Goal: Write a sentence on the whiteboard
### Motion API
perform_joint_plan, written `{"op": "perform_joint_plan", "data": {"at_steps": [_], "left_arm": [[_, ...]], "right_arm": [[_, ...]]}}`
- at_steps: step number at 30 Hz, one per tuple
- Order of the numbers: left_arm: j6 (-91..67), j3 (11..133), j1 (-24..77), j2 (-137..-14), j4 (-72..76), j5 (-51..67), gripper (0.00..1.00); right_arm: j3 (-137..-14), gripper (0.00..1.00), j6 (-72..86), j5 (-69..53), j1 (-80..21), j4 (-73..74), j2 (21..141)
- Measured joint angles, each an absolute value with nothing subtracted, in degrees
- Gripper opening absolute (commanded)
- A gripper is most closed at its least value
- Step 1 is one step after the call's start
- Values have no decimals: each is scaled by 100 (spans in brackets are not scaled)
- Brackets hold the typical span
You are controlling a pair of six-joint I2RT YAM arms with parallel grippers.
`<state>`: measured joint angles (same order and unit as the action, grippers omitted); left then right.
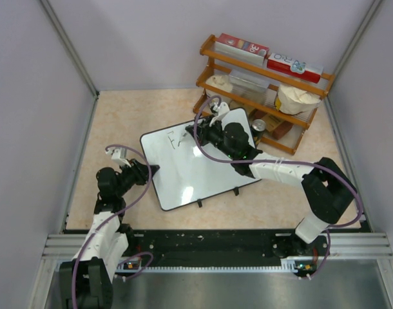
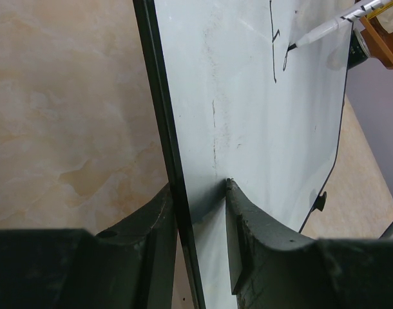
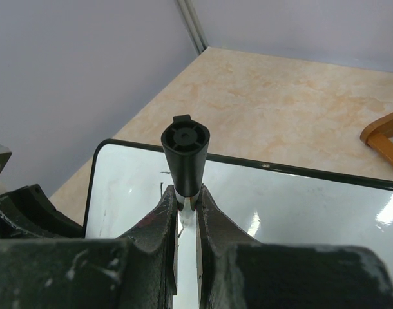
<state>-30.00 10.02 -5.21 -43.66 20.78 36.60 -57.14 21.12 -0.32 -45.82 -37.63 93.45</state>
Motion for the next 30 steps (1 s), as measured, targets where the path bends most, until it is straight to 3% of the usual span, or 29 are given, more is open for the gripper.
{"op": "perform_joint_plan", "data": {"at_steps": [30], "left_arm": [[-3000,1002,-521,-4377,2075,3660,0]], "right_arm": [[-5551,0,2217,-45,-4545,-3763,9284]]}}
